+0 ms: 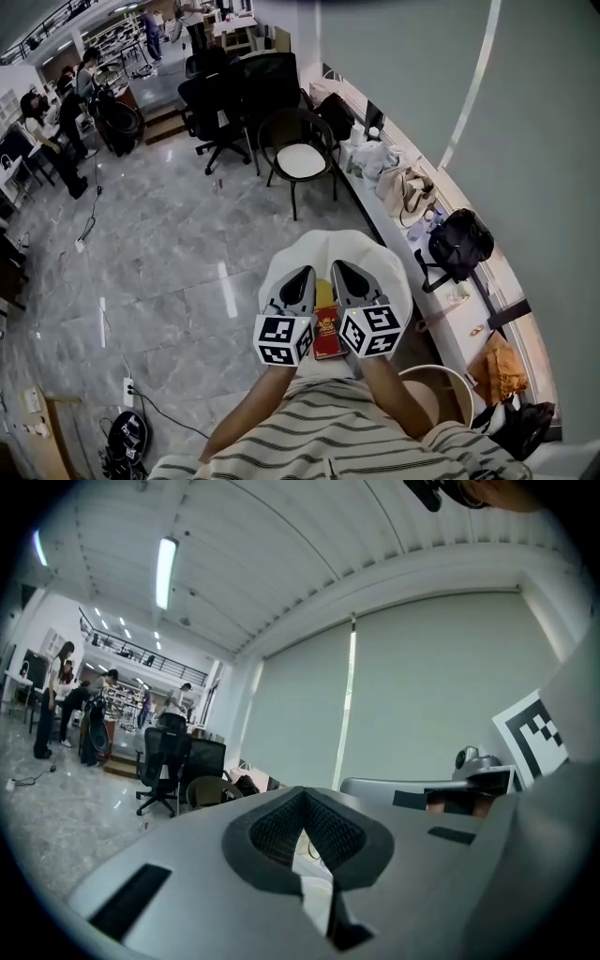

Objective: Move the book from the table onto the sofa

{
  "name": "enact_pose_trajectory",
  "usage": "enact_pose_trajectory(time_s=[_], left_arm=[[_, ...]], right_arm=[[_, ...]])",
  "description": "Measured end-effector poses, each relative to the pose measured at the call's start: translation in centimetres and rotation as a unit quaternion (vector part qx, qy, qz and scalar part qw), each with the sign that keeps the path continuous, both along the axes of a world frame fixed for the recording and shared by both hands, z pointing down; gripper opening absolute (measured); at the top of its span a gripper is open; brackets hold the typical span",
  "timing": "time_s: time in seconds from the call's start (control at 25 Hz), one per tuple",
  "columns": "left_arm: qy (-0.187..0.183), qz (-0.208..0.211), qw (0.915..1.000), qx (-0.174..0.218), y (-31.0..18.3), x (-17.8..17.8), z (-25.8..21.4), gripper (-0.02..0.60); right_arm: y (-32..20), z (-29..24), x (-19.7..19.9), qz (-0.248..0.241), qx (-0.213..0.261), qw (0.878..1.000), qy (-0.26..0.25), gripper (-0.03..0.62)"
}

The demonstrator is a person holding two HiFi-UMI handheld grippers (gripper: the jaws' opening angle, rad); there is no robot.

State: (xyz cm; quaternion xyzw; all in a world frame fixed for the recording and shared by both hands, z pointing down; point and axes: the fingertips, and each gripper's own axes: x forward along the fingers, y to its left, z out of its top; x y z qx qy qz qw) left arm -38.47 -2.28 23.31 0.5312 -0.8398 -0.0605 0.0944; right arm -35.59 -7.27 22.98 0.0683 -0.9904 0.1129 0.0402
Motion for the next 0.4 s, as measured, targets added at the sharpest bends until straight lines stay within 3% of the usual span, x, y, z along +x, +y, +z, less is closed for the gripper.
enact_pose_trajectory(time_s=[0.4], left_arm=[[-0.008,-0.001,1.0,-0.001,-0.04,-0.32,-0.22,0.005]], right_arm=[[-0.15,-0.01,-0.04,0.002,0.006,1.0,0.002,0.014]])
